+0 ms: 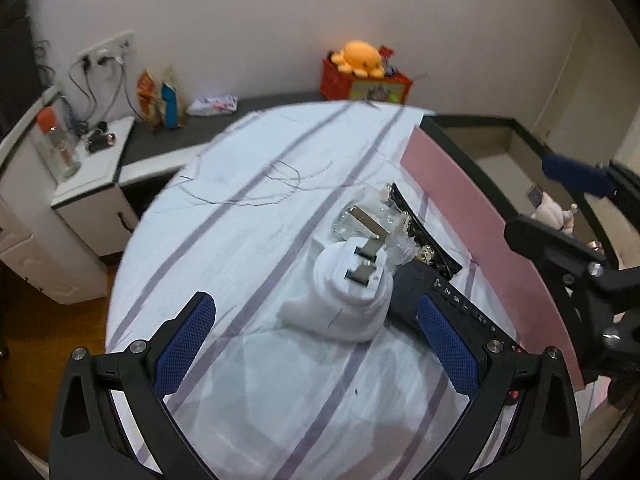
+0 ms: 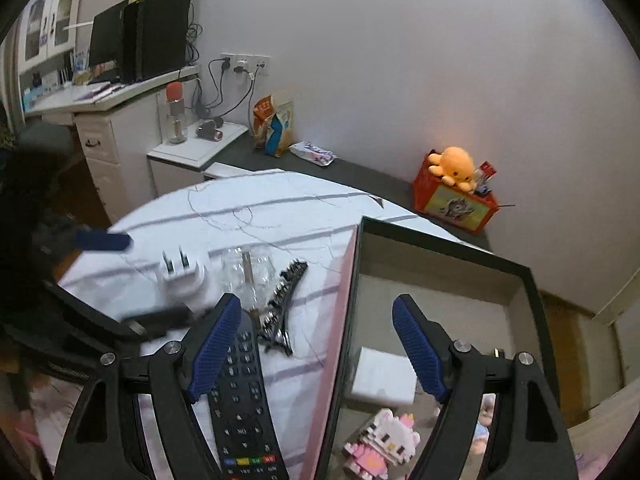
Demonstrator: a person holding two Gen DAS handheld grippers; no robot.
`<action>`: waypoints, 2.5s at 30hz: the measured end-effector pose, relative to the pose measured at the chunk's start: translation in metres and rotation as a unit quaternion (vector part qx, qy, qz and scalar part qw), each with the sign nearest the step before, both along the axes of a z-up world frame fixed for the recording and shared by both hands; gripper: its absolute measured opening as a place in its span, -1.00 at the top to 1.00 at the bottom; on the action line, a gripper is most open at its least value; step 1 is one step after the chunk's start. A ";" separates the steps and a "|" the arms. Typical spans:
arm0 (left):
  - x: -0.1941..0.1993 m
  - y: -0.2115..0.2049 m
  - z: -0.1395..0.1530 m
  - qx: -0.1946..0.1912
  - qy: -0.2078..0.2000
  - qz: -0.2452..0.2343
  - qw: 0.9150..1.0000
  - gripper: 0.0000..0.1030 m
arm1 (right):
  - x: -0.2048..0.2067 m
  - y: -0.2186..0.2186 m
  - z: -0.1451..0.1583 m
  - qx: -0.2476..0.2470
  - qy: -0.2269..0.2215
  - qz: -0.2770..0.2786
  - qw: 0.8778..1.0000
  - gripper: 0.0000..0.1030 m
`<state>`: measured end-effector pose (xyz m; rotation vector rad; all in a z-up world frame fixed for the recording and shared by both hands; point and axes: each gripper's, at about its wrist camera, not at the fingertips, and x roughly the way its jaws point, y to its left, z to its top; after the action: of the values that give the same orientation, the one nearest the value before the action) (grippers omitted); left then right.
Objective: Organize rigid objects
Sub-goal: 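Grasp the white plug adapter with the left tool, then grasp the clear glass jar with the right tool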
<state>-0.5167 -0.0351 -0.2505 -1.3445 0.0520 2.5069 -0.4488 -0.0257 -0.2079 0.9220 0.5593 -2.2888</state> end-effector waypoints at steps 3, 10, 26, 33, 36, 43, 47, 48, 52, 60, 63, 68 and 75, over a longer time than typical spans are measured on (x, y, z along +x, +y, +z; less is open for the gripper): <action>-0.009 0.004 -0.007 -0.002 -0.026 -0.016 1.000 -0.93 | -0.012 -0.004 -0.005 -0.002 -0.034 -0.005 0.999 -0.55; -0.029 0.002 -0.013 0.002 -0.084 -0.020 0.996 -0.65 | -0.034 -0.015 -0.016 0.000 -0.098 -0.010 0.995 -0.55; -0.043 -0.027 -0.009 -0.013 -0.189 -0.024 0.982 0.00 | -0.045 -0.038 -0.013 0.030 -0.163 -0.033 0.986 -0.55; -0.034 -0.037 -0.010 -0.009 -0.208 -0.022 0.978 -0.01 | -0.040 -0.069 -0.030 0.057 -0.193 0.001 0.979 -0.55; -0.031 -0.035 -0.010 -0.015 -0.206 -0.023 0.978 -0.01 | -0.041 -0.080 -0.043 0.083 -0.194 0.006 0.978 -0.55; -0.030 -0.040 -0.009 0.001 -0.200 -0.029 0.979 -0.01 | -0.048 -0.086 -0.067 0.091 -0.226 0.015 0.970 -0.54; -0.027 -0.037 -0.009 -0.007 -0.198 -0.034 0.980 -0.01 | -0.048 -0.084 -0.067 0.088 -0.225 0.021 0.970 -0.54; -0.027 -0.037 -0.009 -0.008 -0.198 -0.035 0.980 -0.01 | -0.048 -0.084 -0.067 0.087 -0.230 0.023 0.969 -0.54; -0.027 -0.037 -0.009 -0.003 -0.200 -0.031 0.979 0.00 | -0.049 -0.084 -0.067 0.092 -0.229 0.029 0.969 -0.47; -0.024 -0.039 -0.010 0.000 -0.199 -0.028 0.980 0.01 | -0.058 -0.076 -0.063 0.074 -0.243 0.025 0.967 0.10; -0.022 -0.042 -0.011 0.004 -0.202 -0.026 0.979 0.01 | -0.058 -0.075 -0.063 0.070 -0.257 0.028 0.964 0.23; -0.019 -0.044 -0.011 0.010 -0.203 -0.025 0.979 0.01 | -0.055 -0.078 -0.064 0.063 -0.259 0.027 0.963 0.23; -0.020 -0.048 -0.012 0.026 -0.201 -0.017 0.979 -0.03 | -0.059 -0.087 -0.072 0.075 -0.250 0.028 0.965 0.23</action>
<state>-0.5364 -0.0832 -0.2626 -1.7815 -0.0772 2.1455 -0.5078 -0.1125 -0.2796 1.4767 0.5256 -1.8758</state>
